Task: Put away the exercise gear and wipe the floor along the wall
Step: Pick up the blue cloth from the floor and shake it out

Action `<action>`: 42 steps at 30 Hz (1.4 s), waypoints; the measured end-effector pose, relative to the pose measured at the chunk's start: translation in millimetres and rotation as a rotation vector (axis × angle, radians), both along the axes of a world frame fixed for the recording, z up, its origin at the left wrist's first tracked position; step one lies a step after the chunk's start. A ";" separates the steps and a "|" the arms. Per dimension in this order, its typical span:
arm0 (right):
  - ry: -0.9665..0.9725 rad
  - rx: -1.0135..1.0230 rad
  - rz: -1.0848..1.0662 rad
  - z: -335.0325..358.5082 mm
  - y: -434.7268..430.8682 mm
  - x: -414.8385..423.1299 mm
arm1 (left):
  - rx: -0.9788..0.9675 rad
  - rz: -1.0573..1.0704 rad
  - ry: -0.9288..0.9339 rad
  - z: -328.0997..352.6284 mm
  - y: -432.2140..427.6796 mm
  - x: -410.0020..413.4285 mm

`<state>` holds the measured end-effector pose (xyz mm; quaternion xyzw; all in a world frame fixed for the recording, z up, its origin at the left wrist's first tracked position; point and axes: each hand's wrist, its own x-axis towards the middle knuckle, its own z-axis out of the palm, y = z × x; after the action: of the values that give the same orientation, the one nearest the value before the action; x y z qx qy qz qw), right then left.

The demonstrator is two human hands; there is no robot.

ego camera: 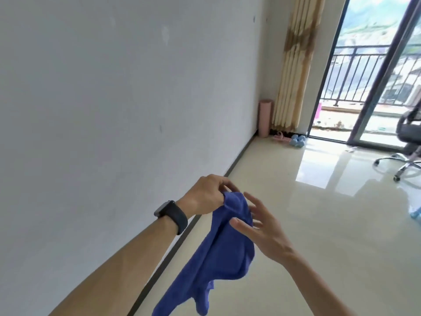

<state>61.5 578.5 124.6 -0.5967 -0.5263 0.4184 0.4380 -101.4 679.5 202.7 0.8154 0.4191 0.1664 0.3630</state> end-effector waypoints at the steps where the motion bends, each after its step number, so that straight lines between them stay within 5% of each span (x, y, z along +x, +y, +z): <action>1: -0.008 0.012 -0.045 9.7 12.1 13.4 | -0.017 -0.017 -0.036 3.8 4.8 19.9; 6: 0.085 0.084 -0.188 48.1 51.2 114.3 | -0.125 0.180 -0.480 -40.4 17.2 94.8; 13: 0.130 0.030 -0.197 53.8 106.0 268.8 | -0.284 0.055 -0.099 -144.3 41.5 232.6; 20: 0.193 -0.039 -0.518 0.6 172.5 429.3 | -0.288 0.137 -0.092 -140.6 148.8 332.5; 29: -0.027 -0.190 -0.626 -72.3 321.4 581.1 | -0.213 -0.122 0.115 -104.2 363.0 464.4; 37: -0.350 -0.096 -0.355 -31.8 469.2 670.9 | -0.006 -0.266 0.098 -51.7 523.5 638.6; 42: -0.250 0.000 -0.269 -3.4 569.0 743.4 | 0.103 -0.369 0.039 -36.5 604.4 757.9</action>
<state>804.9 1147.5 121.1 -0.7090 -0.4922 0.2787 0.4212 656.6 1283.9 166.3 0.8991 0.2603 0.1021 0.3369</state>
